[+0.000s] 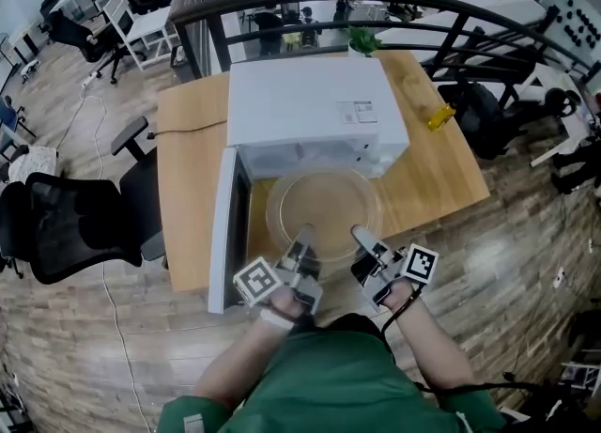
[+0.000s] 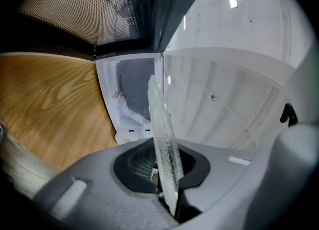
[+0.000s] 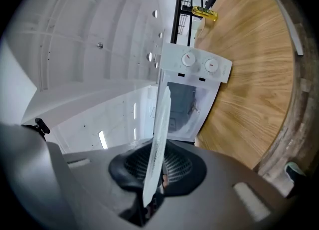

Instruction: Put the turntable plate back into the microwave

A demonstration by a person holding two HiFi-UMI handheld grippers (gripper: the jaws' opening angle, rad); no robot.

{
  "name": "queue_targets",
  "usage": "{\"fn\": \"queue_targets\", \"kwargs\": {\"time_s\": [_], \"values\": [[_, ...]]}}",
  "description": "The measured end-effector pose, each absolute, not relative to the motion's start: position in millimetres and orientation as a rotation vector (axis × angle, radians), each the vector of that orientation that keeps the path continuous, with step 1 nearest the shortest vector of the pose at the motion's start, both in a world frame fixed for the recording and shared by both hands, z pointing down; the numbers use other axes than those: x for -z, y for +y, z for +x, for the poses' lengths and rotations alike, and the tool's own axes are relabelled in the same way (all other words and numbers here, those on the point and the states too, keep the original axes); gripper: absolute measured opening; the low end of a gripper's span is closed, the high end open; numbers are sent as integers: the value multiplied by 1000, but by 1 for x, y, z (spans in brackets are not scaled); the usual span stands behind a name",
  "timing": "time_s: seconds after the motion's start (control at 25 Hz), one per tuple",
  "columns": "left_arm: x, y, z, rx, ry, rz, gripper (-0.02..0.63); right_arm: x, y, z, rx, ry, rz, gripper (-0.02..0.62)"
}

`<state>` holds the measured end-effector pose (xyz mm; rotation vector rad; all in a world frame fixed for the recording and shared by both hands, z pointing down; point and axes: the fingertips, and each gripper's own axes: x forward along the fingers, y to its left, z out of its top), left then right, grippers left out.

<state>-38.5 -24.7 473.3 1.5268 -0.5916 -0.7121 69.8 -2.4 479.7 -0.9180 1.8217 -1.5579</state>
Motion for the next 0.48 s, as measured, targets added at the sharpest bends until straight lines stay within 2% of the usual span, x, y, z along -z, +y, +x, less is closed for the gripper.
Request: {"fn": "queue_targets", "kwargs": {"time_s": [0.48], "values": [[-516, -73, -28, 688, -643, 1517, 49, -519, -56, 80, 1609, 1852, -845, 46]]}}
